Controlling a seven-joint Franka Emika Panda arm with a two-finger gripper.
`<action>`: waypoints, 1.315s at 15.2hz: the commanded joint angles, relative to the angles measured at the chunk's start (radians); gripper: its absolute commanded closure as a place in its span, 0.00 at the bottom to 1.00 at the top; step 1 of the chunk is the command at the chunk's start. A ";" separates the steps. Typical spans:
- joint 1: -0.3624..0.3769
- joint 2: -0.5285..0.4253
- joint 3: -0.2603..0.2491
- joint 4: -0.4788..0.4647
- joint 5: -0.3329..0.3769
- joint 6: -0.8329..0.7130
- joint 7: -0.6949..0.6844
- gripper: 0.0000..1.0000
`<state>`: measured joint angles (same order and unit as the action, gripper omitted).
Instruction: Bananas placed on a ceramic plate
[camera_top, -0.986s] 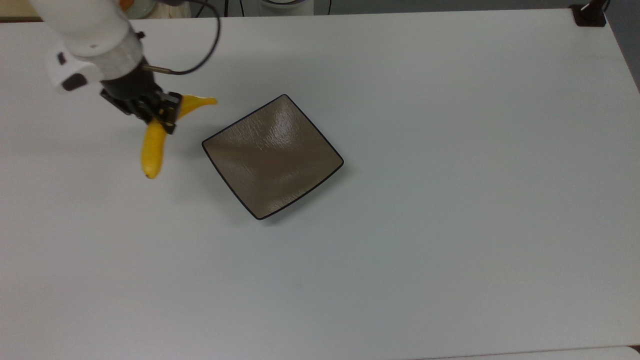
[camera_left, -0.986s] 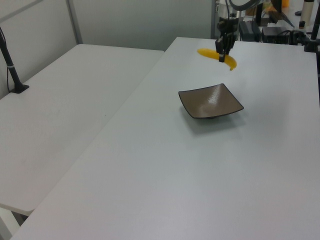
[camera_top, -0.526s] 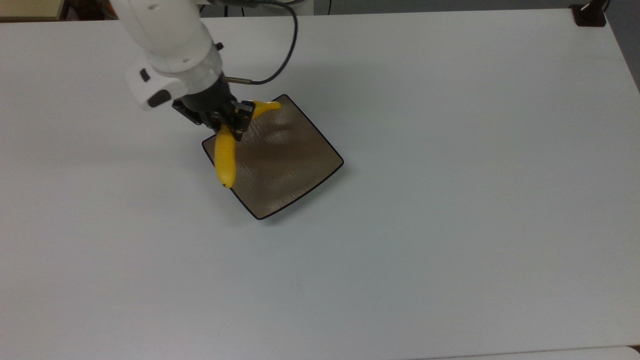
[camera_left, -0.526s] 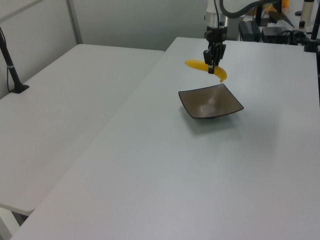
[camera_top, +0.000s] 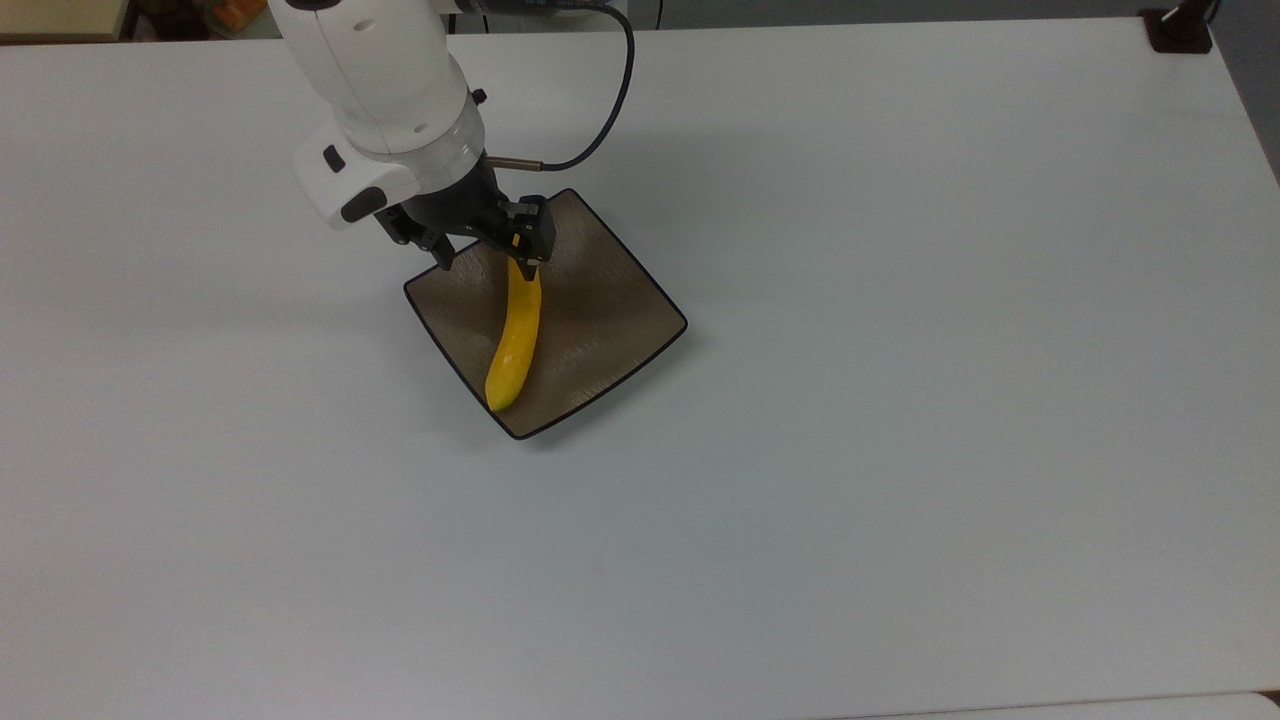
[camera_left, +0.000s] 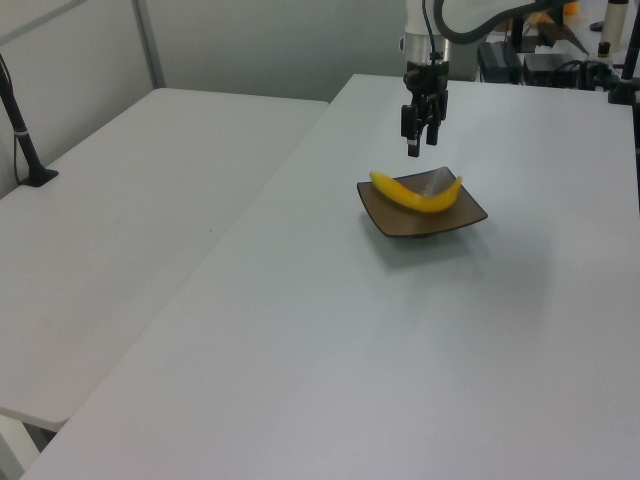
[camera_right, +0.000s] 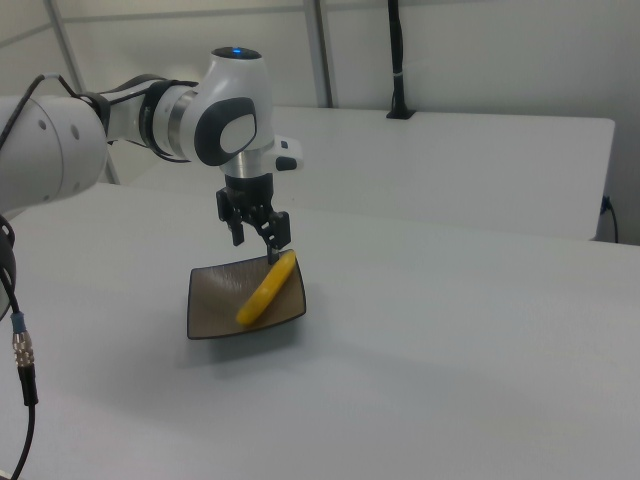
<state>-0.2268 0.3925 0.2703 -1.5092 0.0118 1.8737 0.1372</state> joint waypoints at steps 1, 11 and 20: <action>0.018 -0.017 -0.003 -0.016 -0.019 -0.013 -0.005 0.00; 0.161 -0.145 -0.158 -0.068 -0.173 -0.041 -0.185 0.00; 0.276 -0.285 -0.361 -0.154 -0.018 -0.171 -0.292 0.00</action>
<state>0.0018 0.1810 -0.0043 -1.5942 -0.0483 1.7020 -0.0795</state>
